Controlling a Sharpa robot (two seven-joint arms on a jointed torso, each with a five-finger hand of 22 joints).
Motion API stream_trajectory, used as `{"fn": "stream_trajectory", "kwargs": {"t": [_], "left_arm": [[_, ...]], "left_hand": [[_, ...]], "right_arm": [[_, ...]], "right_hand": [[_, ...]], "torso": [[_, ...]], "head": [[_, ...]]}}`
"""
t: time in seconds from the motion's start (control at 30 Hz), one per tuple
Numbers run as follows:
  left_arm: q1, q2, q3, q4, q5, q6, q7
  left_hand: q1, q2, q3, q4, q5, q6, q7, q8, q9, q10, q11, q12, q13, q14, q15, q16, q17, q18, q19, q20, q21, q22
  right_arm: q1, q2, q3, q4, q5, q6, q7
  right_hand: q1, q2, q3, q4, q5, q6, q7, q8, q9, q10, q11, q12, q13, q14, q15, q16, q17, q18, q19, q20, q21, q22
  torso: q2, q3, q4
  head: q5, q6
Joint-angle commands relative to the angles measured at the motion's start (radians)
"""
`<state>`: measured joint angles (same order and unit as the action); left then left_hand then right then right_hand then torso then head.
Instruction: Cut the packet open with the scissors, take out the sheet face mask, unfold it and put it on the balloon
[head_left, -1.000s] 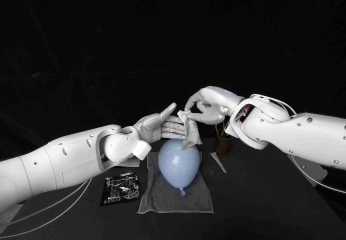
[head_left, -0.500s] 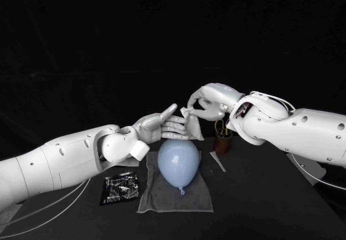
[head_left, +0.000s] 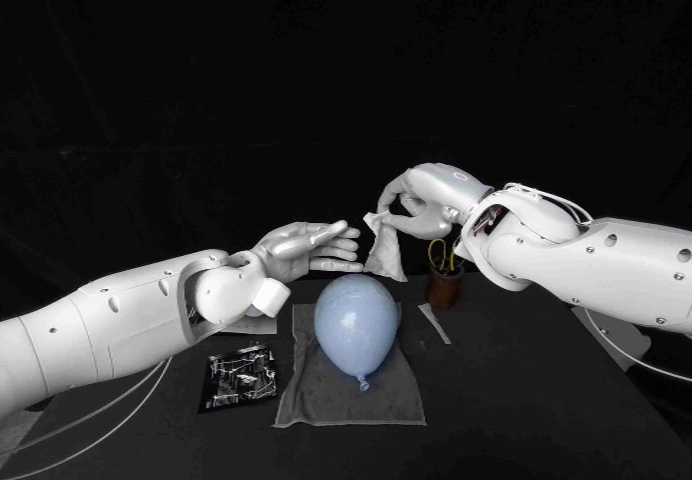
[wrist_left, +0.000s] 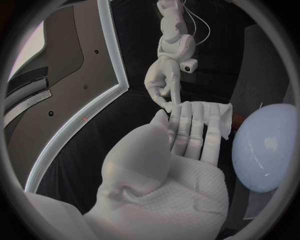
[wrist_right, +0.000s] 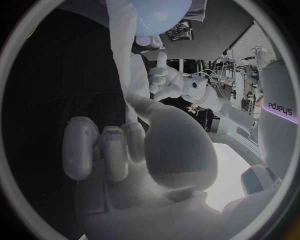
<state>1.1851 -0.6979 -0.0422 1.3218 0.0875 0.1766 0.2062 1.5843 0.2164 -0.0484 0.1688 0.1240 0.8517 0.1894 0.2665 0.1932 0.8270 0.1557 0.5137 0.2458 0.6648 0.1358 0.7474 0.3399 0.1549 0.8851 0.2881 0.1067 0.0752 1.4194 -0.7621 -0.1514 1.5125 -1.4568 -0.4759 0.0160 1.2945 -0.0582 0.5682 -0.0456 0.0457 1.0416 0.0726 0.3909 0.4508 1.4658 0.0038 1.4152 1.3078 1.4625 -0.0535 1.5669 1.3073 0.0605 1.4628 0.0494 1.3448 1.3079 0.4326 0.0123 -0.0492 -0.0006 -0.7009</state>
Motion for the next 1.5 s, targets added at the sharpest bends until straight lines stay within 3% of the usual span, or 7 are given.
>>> {"fn": "stream_trajectory", "kwargs": {"t": [0.03, 0.13, 0.27, 0.4, 0.63, 1.1, 1.5], "left_arm": [[0.001, -0.007, 0.001, -0.005, -0.045, -0.127, 0.081], [0.001, -0.012, 0.001, -0.008, -0.086, -0.177, 0.12], [0.001, -0.01, 0.001, -0.008, -0.159, -0.236, 0.176], [0.0, -0.002, 0.002, -0.012, -0.266, -0.289, 0.223], [0.001, 0.028, 0.003, -0.029, -0.455, -0.37, 0.275], [0.001, 0.082, 0.004, -0.039, -0.619, -0.436, 0.306], [0.002, 0.101, 0.005, -0.038, -0.626, -0.435, 0.295]], "left_hand": [[0.053, -0.029, 0.075, -0.029, 0.005, -0.004, 0.005, 0.001, -0.001, 0.013, -0.001, -0.014, -0.029, 0.012, -0.003, -0.004, -0.013, 0.026, 0.012, -0.001, 0.007, 0.001], [0.069, -0.131, 0.294, -0.094, 0.001, 0.02, 0.011, 0.02, 0.005, 0.044, 0.002, -0.022, -0.07, 0.033, 0.001, -0.042, -0.056, 0.026, 0.019, -0.011, 0.021, 0.005], [0.046, -0.183, 0.426, -0.163, -0.007, 0.032, 0.012, 0.028, 0.005, 0.049, 0.006, -0.018, -0.084, 0.043, 0.003, -0.057, -0.074, 0.023, 0.017, -0.02, 0.043, 0.019], [-0.003, -0.216, 0.489, -0.208, -0.069, 0.025, 0.008, 0.023, 0.0, 0.03, 0.018, -0.035, -0.103, 0.017, 0.017, -0.077, -0.09, 0.01, -0.015, -0.018, 0.054, 0.031], [-0.104, -0.312, 0.512, -0.205, -0.075, 0.013, -0.009, 0.014, -0.004, -0.031, 0.057, -0.105, -0.156, -0.084, 0.055, -0.117, -0.113, -0.012, -0.09, 0.003, 0.005, 0.004], [-0.145, -0.356, 0.5, -0.197, -0.075, 0.006, -0.019, -0.008, -0.009, -0.07, 0.074, -0.144, -0.181, -0.161, 0.077, -0.147, -0.139, -0.052, -0.241, 0.004, -0.051, -0.019], [-0.149, -0.347, 0.496, -0.19, -0.075, 0.025, -0.02, -0.005, -0.007, -0.076, 0.084, -0.148, -0.181, -0.159, 0.082, -0.144, -0.142, -0.058, -0.26, 0.004, -0.051, -0.019]], "right_arm": [[0.001, -0.007, 0.001, 0.009, 0.035, -0.051, 0.01], [0.001, -0.014, 0.001, 0.018, 0.062, -0.056, 0.014], [0.001, -0.02, 0.001, 0.029, 0.086, -0.058, 0.018], [0.0, -0.024, 0.001, 0.041, 0.114, -0.058, 0.021], [-0.001, -0.022, 0.001, 0.051, 0.142, -0.057, 0.023], [-0.005, -0.007, 0.001, 0.058, 0.161, -0.055, 0.021], [-0.005, -0.003, 0.001, 0.051, 0.16, -0.055, 0.014]], "right_hand": [[-0.008, 0.003, 0.005, -0.003, 0.003, 0.008, -0.001, 0.004, 0.06, 0.043, -0.007, 0.003, 0.153, 0.108, -0.005, 0.004, 0.263, -0.014, 0.036, -0.002, 0.006, 0.195], [-0.009, 0.003, 0.005, -0.003, 0.003, 0.008, -0.001, 0.004, 0.06, 0.042, -0.007, 0.003, 0.153, 0.108, -0.005, 0.004, 0.263, -0.014, 0.036, -0.002, 0.006, 0.195], [-0.009, 0.003, 0.005, -0.003, 0.003, 0.008, -0.001, 0.004, 0.06, 0.042, -0.007, 0.002, 0.152, 0.108, -0.005, 0.004, 0.263, -0.013, 0.036, -0.002, 0.005, 0.195], [-0.009, 0.003, 0.006, -0.003, 0.003, 0.008, -0.001, 0.005, 0.06, 0.042, -0.007, 0.002, 0.152, 0.108, -0.005, 0.004, 0.263, -0.014, 0.036, -0.002, 0.006, 0.195], [-0.01, 0.003, 0.006, -0.003, 0.003, 0.008, -0.001, 0.005, 0.06, 0.043, -0.007, 0.003, 0.153, 0.108, -0.005, 0.004, 0.263, -0.013, 0.036, -0.002, 0.005, 0.195], [-0.01, 0.003, 0.007, -0.003, 0.003, 0.008, -0.001, 0.005, 0.06, 0.042, -0.007, 0.002, 0.153, 0.108, -0.005, 0.004, 0.263, -0.013, 0.035, -0.002, 0.002, 0.194], [-0.011, 0.003, 0.007, -0.003, 0.003, 0.007, -0.002, 0.005, 0.06, 0.042, -0.008, 0.002, 0.152, 0.108, -0.005, 0.004, 0.263, -0.013, 0.035, -0.002, 0.003, 0.195]], "torso": [[0.001, -0.0004, 0.0005], [0.001, -0.0007, 0.0014], [0.001, -0.002, 0.0007], [0.001, -0.002, 0.001], [0.002, -0.001, 0.0004], [0.002, -0.0005, 0.0009], [0.0, -0.001, 0.0008]], "head": [[-0.002, 0.003], [-0.003, 0.002], [-0.006, 0.003], [-0.005, 0.003], [-0.003, 0.001], [0.001, -0.006], [-0.001, -0.003]]}}
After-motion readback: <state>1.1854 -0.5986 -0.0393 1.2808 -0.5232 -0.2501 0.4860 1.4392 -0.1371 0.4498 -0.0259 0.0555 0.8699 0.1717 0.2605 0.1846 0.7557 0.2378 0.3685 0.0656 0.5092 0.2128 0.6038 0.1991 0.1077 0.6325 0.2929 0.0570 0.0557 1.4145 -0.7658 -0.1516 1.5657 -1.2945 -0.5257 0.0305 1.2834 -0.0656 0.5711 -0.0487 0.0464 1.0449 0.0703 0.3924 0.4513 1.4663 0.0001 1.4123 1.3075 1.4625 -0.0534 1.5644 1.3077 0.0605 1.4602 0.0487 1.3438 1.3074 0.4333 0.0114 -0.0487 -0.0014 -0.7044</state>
